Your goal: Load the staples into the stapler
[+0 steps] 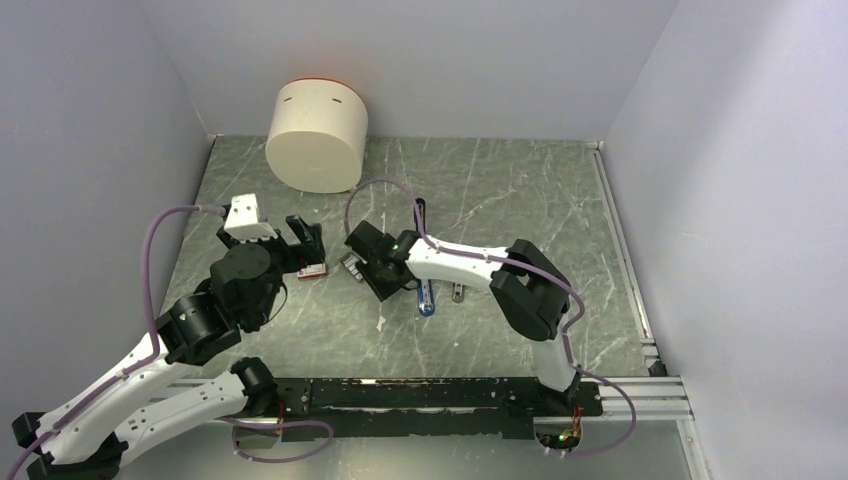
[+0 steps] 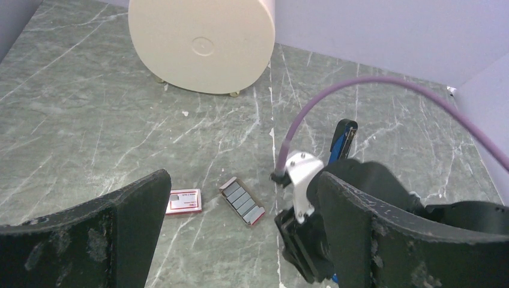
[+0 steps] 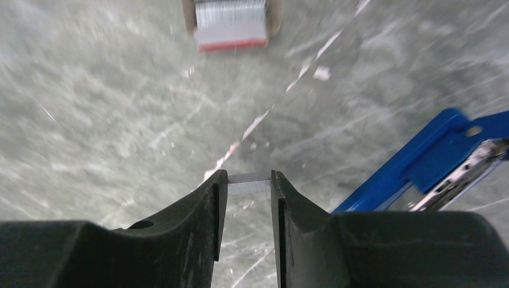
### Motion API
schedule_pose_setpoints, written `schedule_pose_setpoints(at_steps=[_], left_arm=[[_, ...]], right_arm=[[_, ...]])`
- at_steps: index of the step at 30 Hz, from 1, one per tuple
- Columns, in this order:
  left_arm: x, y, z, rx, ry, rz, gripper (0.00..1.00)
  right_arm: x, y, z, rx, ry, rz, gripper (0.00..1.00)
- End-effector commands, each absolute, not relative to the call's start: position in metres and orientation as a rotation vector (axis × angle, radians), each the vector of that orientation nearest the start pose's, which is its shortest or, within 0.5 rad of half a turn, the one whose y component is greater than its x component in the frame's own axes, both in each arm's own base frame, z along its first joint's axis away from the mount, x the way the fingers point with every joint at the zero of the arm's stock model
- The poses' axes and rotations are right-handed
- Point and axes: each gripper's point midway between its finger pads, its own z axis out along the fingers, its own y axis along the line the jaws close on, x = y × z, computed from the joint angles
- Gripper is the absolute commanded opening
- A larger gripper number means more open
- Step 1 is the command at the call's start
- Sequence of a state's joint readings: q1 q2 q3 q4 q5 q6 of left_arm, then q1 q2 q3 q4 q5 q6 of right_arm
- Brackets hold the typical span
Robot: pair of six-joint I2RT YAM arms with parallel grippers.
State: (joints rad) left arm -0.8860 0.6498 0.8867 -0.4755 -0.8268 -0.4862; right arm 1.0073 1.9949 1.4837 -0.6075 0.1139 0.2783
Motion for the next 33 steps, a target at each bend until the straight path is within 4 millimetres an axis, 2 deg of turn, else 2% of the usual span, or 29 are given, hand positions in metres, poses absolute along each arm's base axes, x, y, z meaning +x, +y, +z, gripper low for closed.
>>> schedule_pose_setpoints(at_steps=[1,7,17,22,26,30,33], left_arm=[[0.235,-0.102,0.313,-0.249,1.703,-0.277,0.97],[0.235,-0.103,0.311,-0.247,1.710,-0.276,0.97],[0.236,-0.105,0.309,-0.241,1.718,-0.269,0.97],[0.236,-0.104,0.309,-0.241,1.716,-0.270,0.97],[0.236,-0.105,0.309,-0.241,1.716,-0.274,0.97],[0.236,-0.105,0.308,-0.240,1.718,-0.272,0.97],[0.236,-0.104,0.309,-0.240,1.716,-0.272,0.97]], right_arm=[[0.212,0.364,0.031,-1.091,2.576,0.256,0.35],[0.203,0.364,0.020,-1.155,2.583,0.213,0.36],[0.206,0.366,0.019,-1.123,2.591,0.192,0.42],[0.211,0.372,0.034,-1.032,2.571,0.231,0.51],[0.218,0.373,0.043,-0.881,2.570,0.221,0.55],[0.229,0.365,0.043,-0.700,2.579,0.152,0.56],[0.230,0.362,0.037,-0.639,2.591,0.130,0.54]])
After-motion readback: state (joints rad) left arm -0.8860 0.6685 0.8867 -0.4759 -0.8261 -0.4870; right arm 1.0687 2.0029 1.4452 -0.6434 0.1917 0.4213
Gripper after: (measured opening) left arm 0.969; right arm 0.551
